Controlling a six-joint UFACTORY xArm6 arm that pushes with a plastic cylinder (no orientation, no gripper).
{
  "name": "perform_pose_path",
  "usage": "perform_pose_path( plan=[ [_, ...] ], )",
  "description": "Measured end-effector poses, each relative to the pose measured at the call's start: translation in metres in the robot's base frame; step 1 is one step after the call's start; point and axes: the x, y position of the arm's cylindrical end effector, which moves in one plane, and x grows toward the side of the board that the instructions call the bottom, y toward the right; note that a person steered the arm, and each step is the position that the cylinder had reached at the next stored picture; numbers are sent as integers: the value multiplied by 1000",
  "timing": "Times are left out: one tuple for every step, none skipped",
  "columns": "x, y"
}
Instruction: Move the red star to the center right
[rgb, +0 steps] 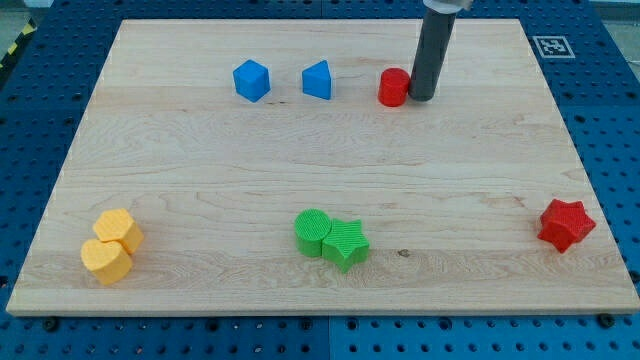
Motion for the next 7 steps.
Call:
perform_pose_path(
  plan=[
    [33,7],
    [57,4],
    [63,-3],
    [103,-3],
    [145,-2],
    [191,14],
    [237,46]
  ],
)
